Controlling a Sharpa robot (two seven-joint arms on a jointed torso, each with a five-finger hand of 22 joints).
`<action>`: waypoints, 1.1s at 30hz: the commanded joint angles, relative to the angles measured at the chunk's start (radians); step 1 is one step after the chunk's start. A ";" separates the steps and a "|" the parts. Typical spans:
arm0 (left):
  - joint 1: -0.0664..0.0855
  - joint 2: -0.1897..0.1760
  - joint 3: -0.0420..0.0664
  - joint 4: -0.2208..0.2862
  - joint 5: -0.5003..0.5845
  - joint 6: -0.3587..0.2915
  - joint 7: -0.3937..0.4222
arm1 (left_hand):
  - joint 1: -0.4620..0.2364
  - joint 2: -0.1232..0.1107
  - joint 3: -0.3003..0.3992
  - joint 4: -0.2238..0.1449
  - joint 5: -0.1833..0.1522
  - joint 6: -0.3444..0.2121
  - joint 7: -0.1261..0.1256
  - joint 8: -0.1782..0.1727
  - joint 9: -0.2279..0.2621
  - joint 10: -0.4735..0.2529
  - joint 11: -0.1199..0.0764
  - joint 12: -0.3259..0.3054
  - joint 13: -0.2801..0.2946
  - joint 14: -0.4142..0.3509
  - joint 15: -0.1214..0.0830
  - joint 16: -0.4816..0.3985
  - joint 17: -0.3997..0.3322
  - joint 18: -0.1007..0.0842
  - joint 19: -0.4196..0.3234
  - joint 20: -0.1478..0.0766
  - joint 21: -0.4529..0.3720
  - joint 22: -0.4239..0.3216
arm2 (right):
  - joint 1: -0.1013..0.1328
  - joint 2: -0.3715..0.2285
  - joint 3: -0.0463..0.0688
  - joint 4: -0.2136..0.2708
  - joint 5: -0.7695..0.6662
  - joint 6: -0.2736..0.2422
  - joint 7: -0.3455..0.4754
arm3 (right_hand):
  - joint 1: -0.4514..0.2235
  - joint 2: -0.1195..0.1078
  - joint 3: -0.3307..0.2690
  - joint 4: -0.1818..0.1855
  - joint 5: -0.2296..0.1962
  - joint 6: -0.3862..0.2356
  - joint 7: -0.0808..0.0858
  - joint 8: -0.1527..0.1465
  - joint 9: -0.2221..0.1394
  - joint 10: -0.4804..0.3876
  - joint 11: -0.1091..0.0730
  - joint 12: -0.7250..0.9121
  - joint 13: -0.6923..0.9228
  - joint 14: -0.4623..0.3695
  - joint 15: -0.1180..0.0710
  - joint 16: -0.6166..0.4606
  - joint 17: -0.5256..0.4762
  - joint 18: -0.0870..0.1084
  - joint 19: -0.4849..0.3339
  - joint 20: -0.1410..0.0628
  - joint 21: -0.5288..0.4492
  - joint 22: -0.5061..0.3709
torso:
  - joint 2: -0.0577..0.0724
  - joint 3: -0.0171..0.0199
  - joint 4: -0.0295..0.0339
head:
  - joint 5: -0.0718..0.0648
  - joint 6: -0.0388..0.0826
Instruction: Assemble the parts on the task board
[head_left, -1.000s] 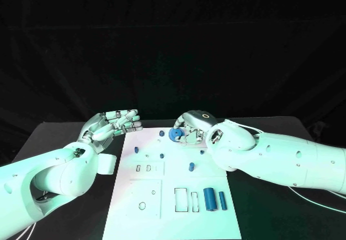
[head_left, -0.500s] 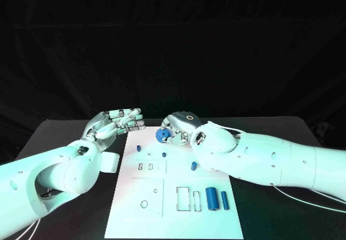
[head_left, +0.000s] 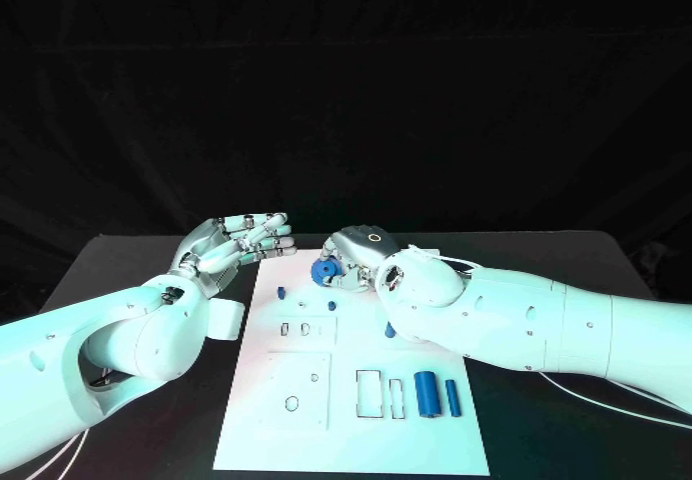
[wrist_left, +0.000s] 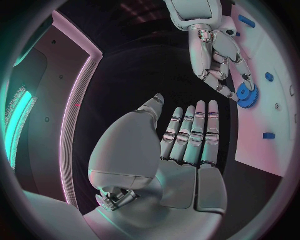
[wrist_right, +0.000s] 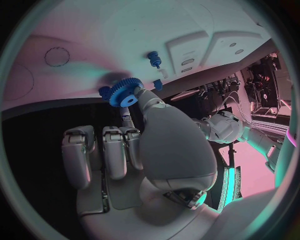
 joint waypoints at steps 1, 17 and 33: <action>0.001 0.001 0.001 0.003 -0.005 0.015 0.005 | 0.000 0.006 0.001 -0.004 -0.002 0.003 0.020 -0.004 0.000 -0.003 0.006 -0.005 -0.001 0.008 0.000 -0.002 -0.001 0.011 0.005 0.003 0.006 0.000 | -0.003 0.006 0.000 -0.006 -0.021 0.013 0.005 | -0.003 0.004 0.005 0.000 0.003 0.023 -0.019 0.002 0.030 0.102 -0.006 0.004 0.263 0.106 -0.004 0.004 0.263 -0.007 0.106 -0.007 0.004 0.263 | -0.001 0.0003 -0.0004 | 0.003 -0.001; 0.001 0.001 0.001 0.004 -0.005 0.015 0.003 | 0.000 0.007 0.000 -0.005 -0.001 0.003 0.020 -0.005 0.000 -0.004 0.006 -0.007 -0.001 0.009 0.000 -0.004 -0.001 0.011 0.005 0.003 0.007 0.000 | -0.008 0.016 -0.001 -0.029 -0.021 0.048 0.001 | -0.045 -0.020 0.009 0.003 -0.020 -0.050 0.012 -0.064 0.013 0.102 0.020 0.004 0.263 0.106 0.015 0.003 0.263 -0.007 0.106 0.005 0.004 0.263 | 0.000 0.0000 -0.0002 | 0.007 -0.006; 0.001 -0.001 0.001 0.007 -0.005 0.013 -0.001 | 0.000 0.008 0.000 -0.006 -0.001 0.003 0.020 -0.006 0.000 -0.004 0.006 -0.007 -0.001 0.008 0.000 -0.005 -0.001 0.011 0.005 0.003 0.007 0.000 | -0.008 0.020 -0.002 -0.034 -0.007 0.090 0.001 | -0.086 -0.038 -0.010 0.013 -0.039 -0.095 0.022 -0.114 -0.003 0.098 0.033 -0.001 0.258 0.106 0.029 0.004 0.263 -0.007 0.106 0.022 0.004 0.263 | -0.001 -0.0001 0.0002 | 0.006 -0.003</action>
